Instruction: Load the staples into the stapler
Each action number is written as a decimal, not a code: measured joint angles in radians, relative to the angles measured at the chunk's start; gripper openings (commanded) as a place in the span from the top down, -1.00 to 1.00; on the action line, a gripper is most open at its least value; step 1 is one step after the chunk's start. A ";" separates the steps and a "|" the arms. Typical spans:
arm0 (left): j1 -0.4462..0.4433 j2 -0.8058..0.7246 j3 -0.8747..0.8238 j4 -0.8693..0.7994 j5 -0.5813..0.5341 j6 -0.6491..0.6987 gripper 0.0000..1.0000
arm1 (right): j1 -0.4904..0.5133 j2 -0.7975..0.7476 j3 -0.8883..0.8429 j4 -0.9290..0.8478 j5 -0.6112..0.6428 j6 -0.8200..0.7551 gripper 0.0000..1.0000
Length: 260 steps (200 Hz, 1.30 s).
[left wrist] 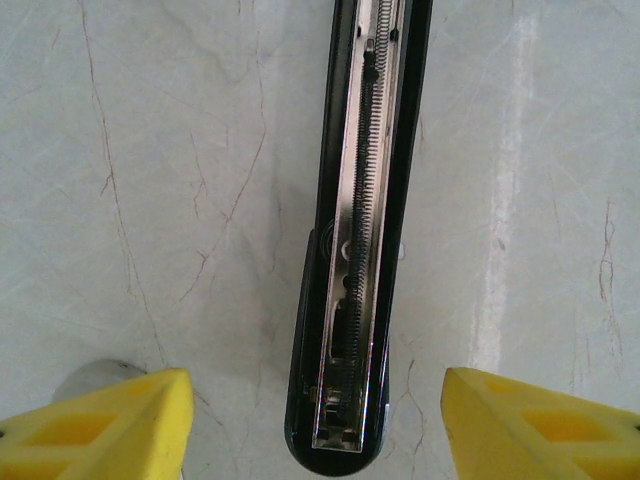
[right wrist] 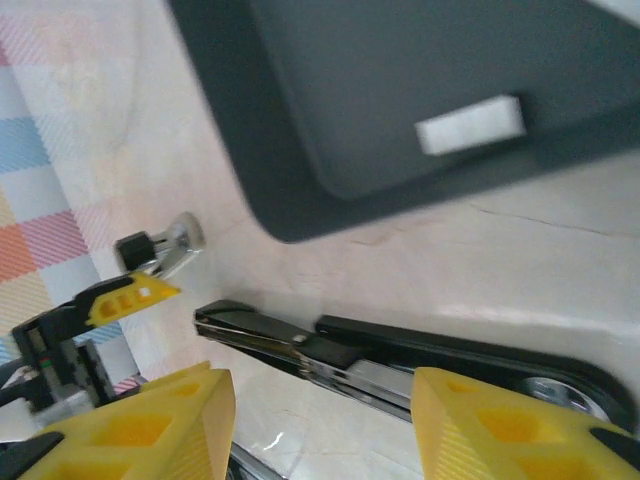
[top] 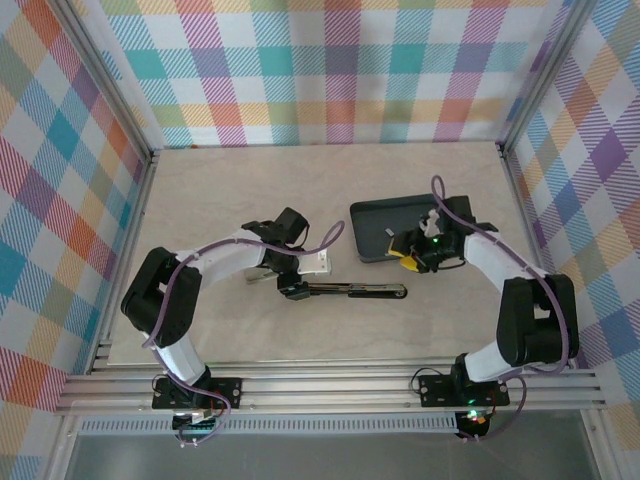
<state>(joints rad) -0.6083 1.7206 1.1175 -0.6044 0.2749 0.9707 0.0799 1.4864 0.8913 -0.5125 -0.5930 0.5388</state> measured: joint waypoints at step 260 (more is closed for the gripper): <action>-0.006 0.096 0.005 -0.024 -0.078 0.101 0.24 | -0.010 0.151 -0.047 -0.110 0.045 -0.106 0.41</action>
<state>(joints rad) -0.6147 1.8168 1.1225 -0.6285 0.1967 1.0714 0.0700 1.6379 0.8448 -0.6224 -0.5476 0.4324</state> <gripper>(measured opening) 0.385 0.293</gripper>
